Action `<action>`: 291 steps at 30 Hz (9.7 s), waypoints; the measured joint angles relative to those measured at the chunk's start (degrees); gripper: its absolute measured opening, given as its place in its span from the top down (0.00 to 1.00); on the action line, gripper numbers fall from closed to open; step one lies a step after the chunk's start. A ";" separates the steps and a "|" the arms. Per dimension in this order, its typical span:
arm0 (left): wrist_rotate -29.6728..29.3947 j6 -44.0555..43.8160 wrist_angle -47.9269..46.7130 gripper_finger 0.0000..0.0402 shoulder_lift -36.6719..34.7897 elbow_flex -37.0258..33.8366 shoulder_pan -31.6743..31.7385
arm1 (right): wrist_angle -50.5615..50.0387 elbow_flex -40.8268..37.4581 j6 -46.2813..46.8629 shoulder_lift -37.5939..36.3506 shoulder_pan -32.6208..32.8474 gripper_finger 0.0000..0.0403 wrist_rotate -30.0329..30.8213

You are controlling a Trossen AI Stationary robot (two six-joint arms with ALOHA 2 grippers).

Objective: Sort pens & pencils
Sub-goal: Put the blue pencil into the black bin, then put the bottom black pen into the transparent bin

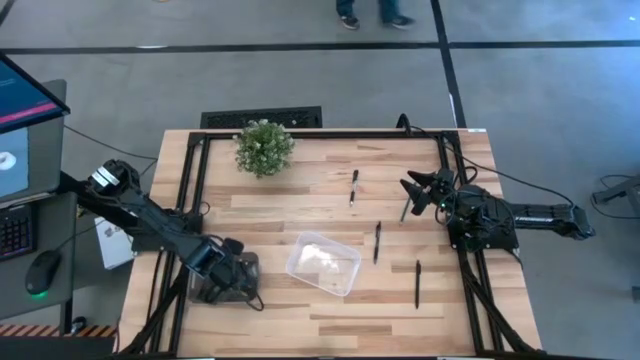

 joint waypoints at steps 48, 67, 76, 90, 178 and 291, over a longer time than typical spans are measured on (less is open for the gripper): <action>-53.59 -15.44 -4.00 0.91 0.33 24.22 4.89 | -20.68 13.55 3.47 0.73 -0.01 0.34 -23.55; -54.20 -9.94 -4.05 0.91 0.39 24.22 12.42 | -53.92 30.75 42.38 22.10 2.37 0.34 -41.89; -54.16 -3.65 -4.14 0.91 0.42 24.17 15.76 | -53.84 30.76 66.09 28.30 14.93 0.34 -45.05; -53.70 5.55 -4.56 0.91 0.44 24.15 18.58 | -52.64 30.79 104.49 41.65 43.23 0.34 -29.87; -46.81 13.20 -4.51 0.91 0.44 24.13 20.93 | -42.63 32.81 99.56 72.39 41.52 0.67 -32.06; -46.40 5.24 -16.97 0.91 0.42 24.17 20.91 | -18.44 68.19 11.50 98.73 16.01 0.82 -34.62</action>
